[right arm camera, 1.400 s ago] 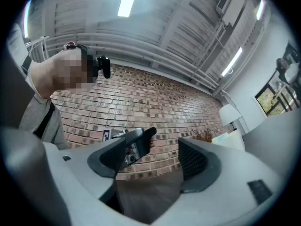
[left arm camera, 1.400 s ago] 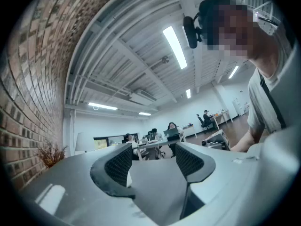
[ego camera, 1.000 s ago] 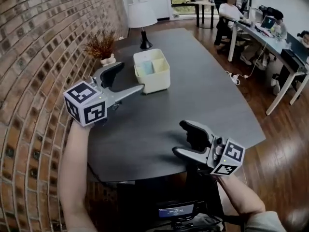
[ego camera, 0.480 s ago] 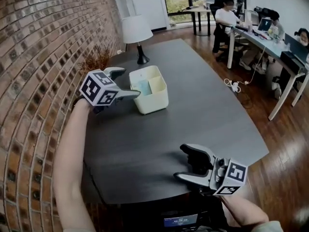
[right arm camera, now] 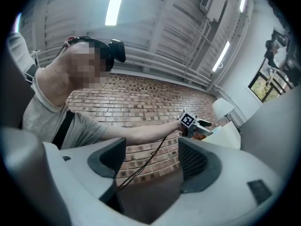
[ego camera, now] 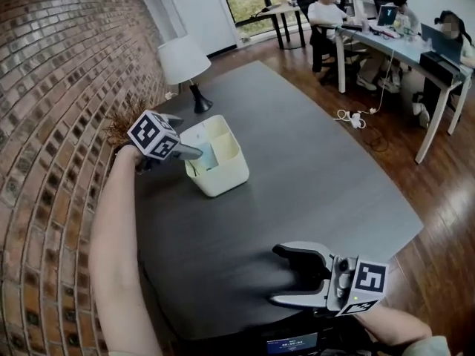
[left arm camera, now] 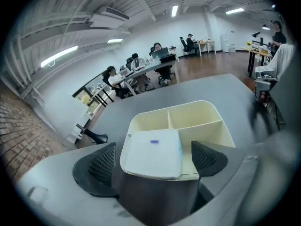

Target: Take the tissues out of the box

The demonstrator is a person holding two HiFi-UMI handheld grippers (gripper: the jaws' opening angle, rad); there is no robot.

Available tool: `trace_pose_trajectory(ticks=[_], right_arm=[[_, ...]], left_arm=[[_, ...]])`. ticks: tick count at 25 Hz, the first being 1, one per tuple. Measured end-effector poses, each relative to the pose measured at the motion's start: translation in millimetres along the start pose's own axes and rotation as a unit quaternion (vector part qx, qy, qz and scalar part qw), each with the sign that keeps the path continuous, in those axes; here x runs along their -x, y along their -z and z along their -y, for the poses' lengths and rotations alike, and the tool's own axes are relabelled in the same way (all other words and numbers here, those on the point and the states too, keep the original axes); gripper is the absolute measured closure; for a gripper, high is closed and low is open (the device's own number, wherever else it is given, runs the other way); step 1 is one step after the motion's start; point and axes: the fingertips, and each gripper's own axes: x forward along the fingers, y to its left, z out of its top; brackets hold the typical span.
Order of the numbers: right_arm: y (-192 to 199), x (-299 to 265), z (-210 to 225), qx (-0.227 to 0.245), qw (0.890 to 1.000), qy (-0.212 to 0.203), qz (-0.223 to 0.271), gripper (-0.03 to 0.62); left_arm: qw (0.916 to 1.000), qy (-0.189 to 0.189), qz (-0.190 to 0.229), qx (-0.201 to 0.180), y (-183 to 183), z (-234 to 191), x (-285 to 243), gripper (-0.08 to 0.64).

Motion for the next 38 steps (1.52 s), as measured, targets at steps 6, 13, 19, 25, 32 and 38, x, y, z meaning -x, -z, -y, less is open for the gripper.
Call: trace_pose_trajectory(ticks=[6,13,19,25,32,38], right_arm=[[-4,1,4,-0.008,1.0,0.001,0.006,0.23],[-7,1,10,-0.017,1.0,0.006,0.014,0.23],[-6,0,9,-0.013,1.0,0.005,0.011,0.23],[-5,1,11,-0.006,1.0,0.008,0.009,0.23],[-1,0,13,-0.001,1.0,0.017,0.004,0.23],[-2,3,20,-0.011,0.999,0.037,0.011,0.23]], left_arm=[[0.9964,0.048,-0.068,-0.01,18,0,-40,0.002],[0.9932,0.073,-0.083,-0.037,16,7,-60,0.006],[0.9908,0.069,-0.096,-0.066,14,6,-56,0.055],[0.9943,0.045,-0.075,-0.06,1,-6,-26,0.058],[0.9976,-0.018,-0.017,-0.065,-30,-18,47,0.058],[0.9768,-0.009,0.214,0.009,-73,29,151,0.058]])
